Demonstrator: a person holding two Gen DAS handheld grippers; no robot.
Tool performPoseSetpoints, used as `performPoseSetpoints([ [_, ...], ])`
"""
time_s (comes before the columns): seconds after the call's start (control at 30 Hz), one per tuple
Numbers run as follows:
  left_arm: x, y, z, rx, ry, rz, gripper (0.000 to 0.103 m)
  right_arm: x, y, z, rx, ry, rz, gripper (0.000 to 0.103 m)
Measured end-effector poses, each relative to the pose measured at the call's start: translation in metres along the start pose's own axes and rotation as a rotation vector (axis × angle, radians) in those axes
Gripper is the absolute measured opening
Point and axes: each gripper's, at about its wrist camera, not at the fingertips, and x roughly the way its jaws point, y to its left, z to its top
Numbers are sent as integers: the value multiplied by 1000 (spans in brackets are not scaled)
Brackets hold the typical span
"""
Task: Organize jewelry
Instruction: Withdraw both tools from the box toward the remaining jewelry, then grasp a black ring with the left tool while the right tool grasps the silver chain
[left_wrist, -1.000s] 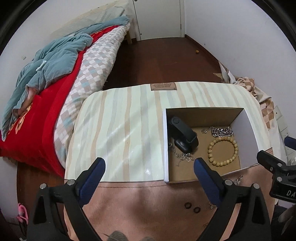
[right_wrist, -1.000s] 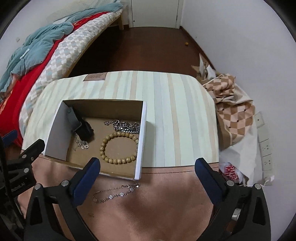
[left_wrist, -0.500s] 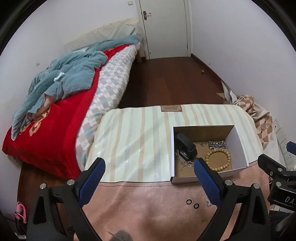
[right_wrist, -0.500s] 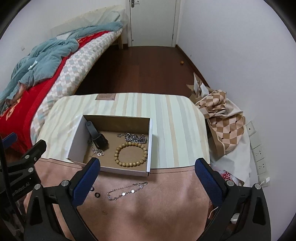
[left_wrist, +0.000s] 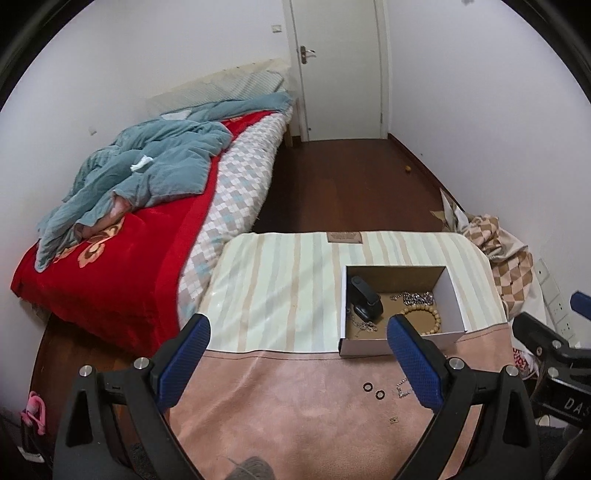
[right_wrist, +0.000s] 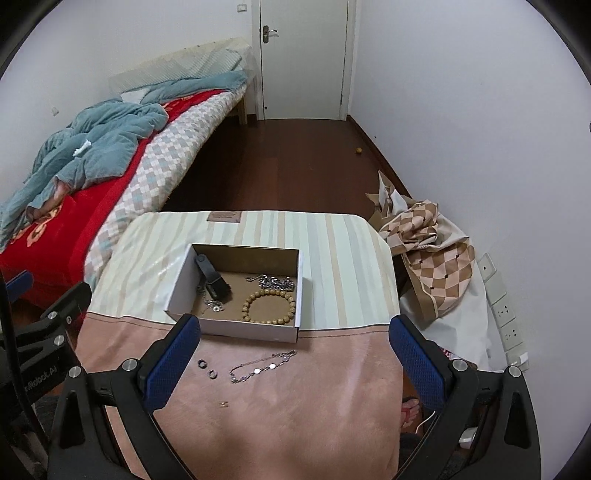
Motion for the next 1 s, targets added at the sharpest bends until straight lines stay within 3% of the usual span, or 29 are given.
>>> performPoseSetpoints([
  [0.23, 25, 6, -22, -19, 45, 49, 98, 22, -14, -20, 71, 55, 65, 103],
  [0.57, 116, 10, -81, 31, 250, 183, 98, 148, -44, -85, 192, 231, 105, 102],
  [0.83, 146, 6, -94, 62, 302, 196, 98, 196, -19, -96, 119, 234, 81, 93],
  [0.93, 152, 6, -97, 62, 318, 193, 98, 199, -5, -96, 64, 211, 49, 85],
  [1.0, 154, 5, -98, 63, 325, 189, 98, 200, 4, -96, 12, 195, 13, 72],
])
